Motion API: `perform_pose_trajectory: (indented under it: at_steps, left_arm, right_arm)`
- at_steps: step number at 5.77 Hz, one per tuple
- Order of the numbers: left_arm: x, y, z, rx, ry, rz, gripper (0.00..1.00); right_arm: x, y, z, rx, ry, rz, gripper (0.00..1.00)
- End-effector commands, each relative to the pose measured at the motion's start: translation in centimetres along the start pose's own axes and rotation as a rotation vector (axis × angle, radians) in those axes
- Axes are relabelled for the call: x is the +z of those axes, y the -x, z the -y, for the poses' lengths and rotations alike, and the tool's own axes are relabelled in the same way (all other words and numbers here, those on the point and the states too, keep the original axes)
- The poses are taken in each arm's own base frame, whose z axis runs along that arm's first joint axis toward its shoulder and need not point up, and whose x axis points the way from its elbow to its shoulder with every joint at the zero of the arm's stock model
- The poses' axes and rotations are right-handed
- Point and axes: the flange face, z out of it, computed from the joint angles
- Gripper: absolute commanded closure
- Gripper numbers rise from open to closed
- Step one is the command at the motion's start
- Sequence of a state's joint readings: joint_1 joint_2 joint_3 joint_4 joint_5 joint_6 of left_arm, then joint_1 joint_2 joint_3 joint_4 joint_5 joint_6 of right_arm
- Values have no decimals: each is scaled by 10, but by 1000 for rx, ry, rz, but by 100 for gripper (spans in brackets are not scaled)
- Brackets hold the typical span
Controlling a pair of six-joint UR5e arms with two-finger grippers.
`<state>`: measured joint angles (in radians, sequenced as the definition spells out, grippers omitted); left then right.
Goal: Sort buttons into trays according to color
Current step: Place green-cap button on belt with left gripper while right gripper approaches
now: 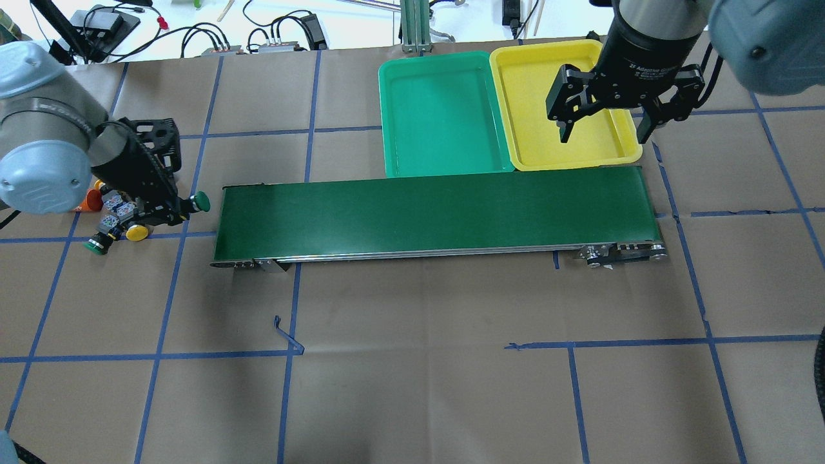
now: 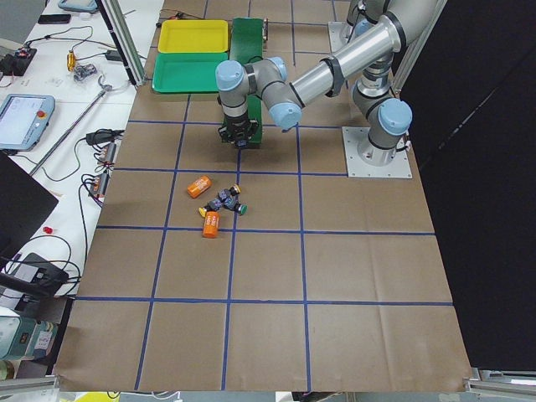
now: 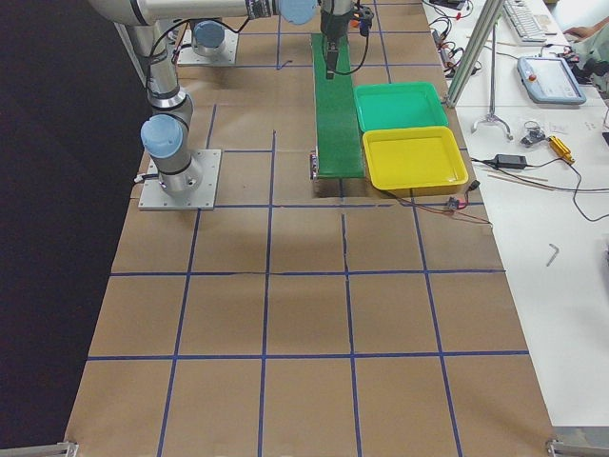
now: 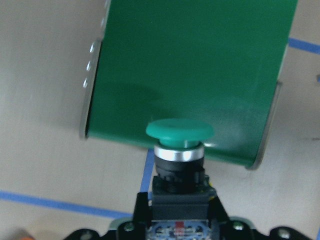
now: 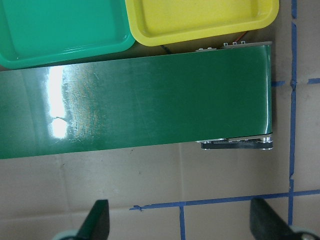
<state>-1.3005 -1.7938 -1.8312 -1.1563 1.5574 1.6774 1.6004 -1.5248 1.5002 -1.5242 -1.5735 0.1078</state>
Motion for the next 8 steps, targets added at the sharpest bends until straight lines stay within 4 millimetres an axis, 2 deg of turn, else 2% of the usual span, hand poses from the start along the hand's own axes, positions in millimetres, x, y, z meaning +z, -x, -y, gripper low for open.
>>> perform_pose_trajectory:
  at_steps: [1, 2, 3, 4, 5, 6, 7, 8]
  left_arm:
    - [19, -10, 62, 187, 5, -15, 99]
    - [22, -12, 78, 212, 4, -12, 98]
    - [26, -15, 83, 223, 6, -22, 96]
    - [27, -13, 83, 226, 6, -19, 35]
    - [25, -10, 82, 217, 9, -7, 9]
    - [14, -6, 80, 210, 11, 19, 9]
    - [1, 1, 56, 134, 14, 43, 7]
    - [-9, 14, 5, 34, 12, 62, 4]
  right_arm:
    - [0, 1, 0, -5, 1, 4, 0]
    - [2, 3, -1, -32, 5, 13, 0]
    - [7, 6, -5, -166, 12, 14, 0]
    - [7, 9, -6, -313, 7, 15, 0]
    - [10, 26, -16, -507, 13, 18, 0]
    - [16, 54, -26, -750, 27, 17, 0]
    - [21, 62, -26, -835, 34, 10, 0]
    - [34, 64, -30, -954, 60, 14, 0]
